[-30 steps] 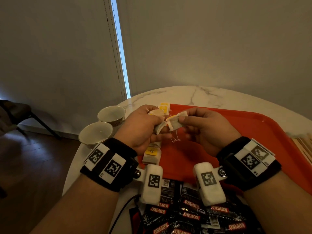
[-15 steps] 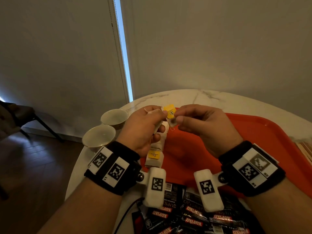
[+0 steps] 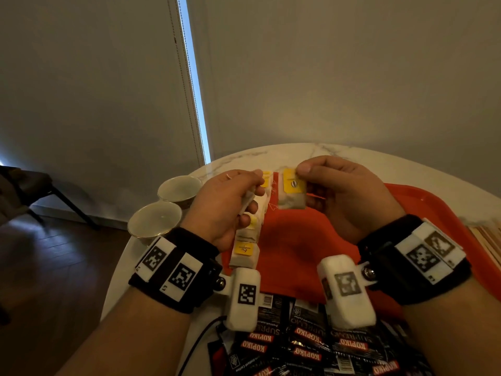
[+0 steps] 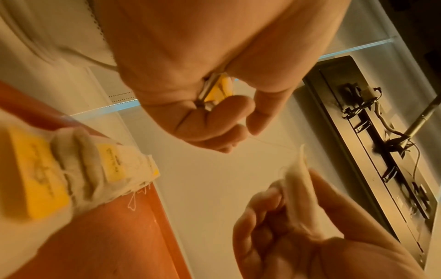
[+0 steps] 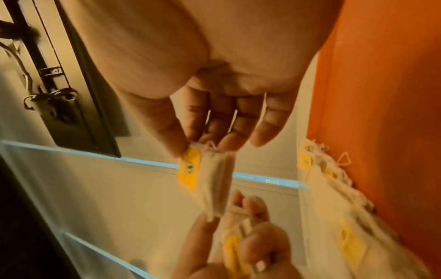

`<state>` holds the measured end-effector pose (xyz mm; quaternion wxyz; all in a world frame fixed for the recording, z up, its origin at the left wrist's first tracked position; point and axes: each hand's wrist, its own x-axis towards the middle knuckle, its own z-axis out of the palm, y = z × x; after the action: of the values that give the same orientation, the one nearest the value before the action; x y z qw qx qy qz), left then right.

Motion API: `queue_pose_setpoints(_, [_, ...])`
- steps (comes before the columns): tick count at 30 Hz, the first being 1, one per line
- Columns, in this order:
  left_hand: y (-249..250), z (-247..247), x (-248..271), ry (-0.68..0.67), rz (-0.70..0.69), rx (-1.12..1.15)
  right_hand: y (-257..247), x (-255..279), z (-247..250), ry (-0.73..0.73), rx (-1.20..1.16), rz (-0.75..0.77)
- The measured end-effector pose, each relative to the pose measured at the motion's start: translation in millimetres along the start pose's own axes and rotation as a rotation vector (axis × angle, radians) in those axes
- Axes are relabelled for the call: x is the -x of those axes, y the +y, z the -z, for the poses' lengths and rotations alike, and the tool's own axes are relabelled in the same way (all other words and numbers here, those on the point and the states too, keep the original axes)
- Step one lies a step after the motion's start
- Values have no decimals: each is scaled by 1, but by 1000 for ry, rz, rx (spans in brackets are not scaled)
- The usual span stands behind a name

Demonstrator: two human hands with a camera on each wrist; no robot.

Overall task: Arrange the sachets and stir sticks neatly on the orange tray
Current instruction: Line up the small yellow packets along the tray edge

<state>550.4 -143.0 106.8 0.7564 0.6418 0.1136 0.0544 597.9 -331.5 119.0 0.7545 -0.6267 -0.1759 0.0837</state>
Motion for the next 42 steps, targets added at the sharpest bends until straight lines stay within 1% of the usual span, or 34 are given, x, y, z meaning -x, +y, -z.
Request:
queue_pose_setpoints(2, [0,1,-2,31,6,11,2,-2,2,46,126,66])
queue_pose_setpoints(3, [-1,1,-2,44,2,11,2,-2,3,53,166,71])
queue_pose_setpoints(4, [-1,2,-3,53,-4,11,3,-2,3,37,138,40])
queue_pose_setpoints(6, [-3,2,-4,41,-18,10,2,-1,3,-5,0,-50])
queue_pose_setpoints(7, [-3,2,-4,22,-28,9,1,-1,3,-7,-23,-55])
queue_pose_setpoints(10, [-3,1,-1,-53,-53,5,3,-2,3,41,174,75])
queue_pose_setpoints(11, [-3,0,0,-76,-61,-14,4,-1,0,43,180,90])
queue_pose_setpoints(14, [-5,-2,3,-129,-103,-99,7,0,-6,43,106,62])
queue_pose_setpoints(17, [-5,-2,2,-74,-106,-75,9,2,-8,30,181,51])
queue_pose_setpoints(21, [-3,0,0,-22,-107,-37,9,3,-12,13,232,-26])
queue_pose_setpoints(24, [-2,-1,-1,28,-99,-18,6,-7,-16,58,204,-69])
queue_pose_setpoints(27, [2,0,-2,147,-75,36,11,-28,-17,149,122,-193])
queue_pose_setpoints(29, [4,2,-2,202,-63,86,21,-42,-18,187,113,-288])
queue_pose_setpoints(33, [5,5,-2,215,-74,132,40,-59,-26,181,182,-411])
queue_pose_setpoints(39, [4,5,-8,245,-90,93,49,-74,-38,179,315,-449])
queue_pose_setpoints(42, [5,6,-7,244,-83,94,50,-75,-38,149,396,-489])
